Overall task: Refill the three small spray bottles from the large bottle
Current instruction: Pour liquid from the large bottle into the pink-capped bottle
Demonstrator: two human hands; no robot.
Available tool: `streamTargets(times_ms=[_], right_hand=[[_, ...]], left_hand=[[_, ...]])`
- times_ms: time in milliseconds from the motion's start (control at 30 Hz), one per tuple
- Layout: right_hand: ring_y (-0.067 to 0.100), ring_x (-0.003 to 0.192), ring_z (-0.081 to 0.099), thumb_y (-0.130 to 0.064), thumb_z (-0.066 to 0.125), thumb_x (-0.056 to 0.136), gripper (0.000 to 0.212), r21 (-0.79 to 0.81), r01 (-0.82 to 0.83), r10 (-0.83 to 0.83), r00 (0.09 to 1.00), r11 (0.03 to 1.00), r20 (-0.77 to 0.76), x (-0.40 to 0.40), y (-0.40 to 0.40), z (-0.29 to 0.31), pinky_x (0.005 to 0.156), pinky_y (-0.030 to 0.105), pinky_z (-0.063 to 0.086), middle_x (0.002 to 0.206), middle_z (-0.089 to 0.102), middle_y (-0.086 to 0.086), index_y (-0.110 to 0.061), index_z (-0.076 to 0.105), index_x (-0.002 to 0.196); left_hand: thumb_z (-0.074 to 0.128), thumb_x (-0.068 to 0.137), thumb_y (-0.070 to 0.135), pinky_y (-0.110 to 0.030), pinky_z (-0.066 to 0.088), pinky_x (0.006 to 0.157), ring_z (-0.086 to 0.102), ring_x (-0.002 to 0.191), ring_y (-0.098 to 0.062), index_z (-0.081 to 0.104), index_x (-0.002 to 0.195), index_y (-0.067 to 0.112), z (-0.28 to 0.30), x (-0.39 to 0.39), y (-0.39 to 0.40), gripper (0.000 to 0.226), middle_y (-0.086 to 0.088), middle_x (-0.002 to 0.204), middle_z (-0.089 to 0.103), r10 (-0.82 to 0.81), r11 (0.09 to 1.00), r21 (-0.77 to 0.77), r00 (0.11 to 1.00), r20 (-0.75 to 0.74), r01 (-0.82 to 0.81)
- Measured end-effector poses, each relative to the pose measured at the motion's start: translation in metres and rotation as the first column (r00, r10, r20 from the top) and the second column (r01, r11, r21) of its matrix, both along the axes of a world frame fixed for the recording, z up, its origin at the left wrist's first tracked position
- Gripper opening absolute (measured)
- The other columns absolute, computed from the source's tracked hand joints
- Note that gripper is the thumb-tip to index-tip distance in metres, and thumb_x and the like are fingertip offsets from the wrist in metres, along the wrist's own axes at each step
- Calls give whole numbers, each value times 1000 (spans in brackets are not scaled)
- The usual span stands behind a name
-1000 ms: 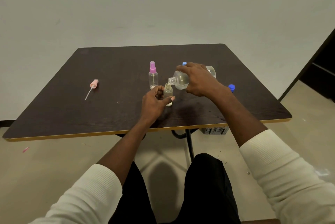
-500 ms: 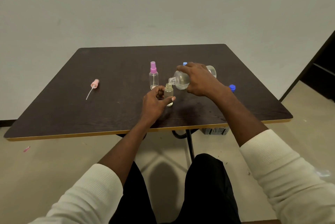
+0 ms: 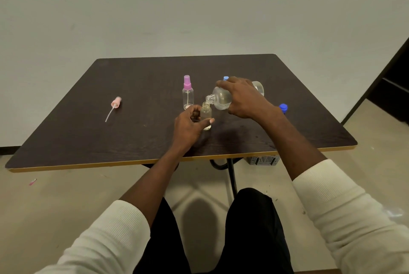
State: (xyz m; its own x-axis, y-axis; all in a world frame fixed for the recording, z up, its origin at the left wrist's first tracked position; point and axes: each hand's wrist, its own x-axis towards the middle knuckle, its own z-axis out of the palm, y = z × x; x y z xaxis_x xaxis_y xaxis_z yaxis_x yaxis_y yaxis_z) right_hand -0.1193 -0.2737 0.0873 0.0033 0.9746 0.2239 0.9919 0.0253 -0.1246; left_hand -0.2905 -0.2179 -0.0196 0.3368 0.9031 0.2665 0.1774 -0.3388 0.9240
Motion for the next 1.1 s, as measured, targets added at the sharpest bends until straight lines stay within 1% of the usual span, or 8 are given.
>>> streamTargets(times_ms=[267,400,500,567,700,833,967,1100], right_hand=[[27,131,41,-14,74,77,74,18,11,-10,999,1000,-49,0,0,-4,110,40,27,143,45,7,-19,40,143],[27,124,47,-15,78,73,79,23,40,-35,986,999,-164,1,-2,-16,104,40,36,139,48,7,-21,40,143],[26,120,49,-15,79,70,83,56,59,-38,946,997,-322,0,-3,-26,99,37,42,137,50,8,-20,40,143],[24,112,54,-13,79,68,78,123,72,-10,898,990,-440,-1,-5,-29,90,31,46,129,55,7,-18,45,139],[12,95,56,-9,80,68,68,211,150,17,776,966,-630,-7,-11,-32,72,6,41,112,59,-2,-16,51,129],[15,104,59,-15,85,65,70,211,211,12,680,954,-733,-8,-10,-42,87,26,50,120,62,-1,-18,52,127],[12,99,62,-13,84,62,62,239,269,35,594,933,-804,-8,-10,-51,86,29,53,109,64,-5,-23,55,116],[12,106,60,-15,84,66,65,246,295,51,540,923,-840,-4,-11,-60,93,36,52,115,62,-3,-20,53,122]], left_hand=[[85,77,26,-46,59,81,71,87,-25,67,100,20,-1,0,0,30,-4,93,74,3,1000,-5,1000,18,-3],[85,77,27,-48,59,82,71,88,-25,67,101,20,0,-1,0,31,-3,93,74,-6,1000,-4,999,32,6],[85,77,25,-45,59,82,71,88,-24,68,101,19,0,-1,-1,31,-5,93,74,-1,1000,0,1000,29,1],[85,77,24,-44,59,82,71,88,-24,68,101,19,1,-1,-2,30,-4,93,74,2,1000,6,1000,31,-2],[85,77,21,-38,60,82,71,87,-19,67,100,22,2,0,-2,29,1,93,74,6,1000,15,1000,26,-6],[86,76,22,-38,60,82,71,87,-17,66,102,20,0,0,-1,32,1,93,74,20,1000,16,1000,23,-20],[86,77,20,-26,59,78,71,88,-13,64,103,21,3,1,-3,34,4,95,73,30,999,26,999,33,-31],[86,76,21,-21,58,74,70,86,-14,66,102,18,2,0,-2,32,3,94,73,38,999,36,999,25,-39]])
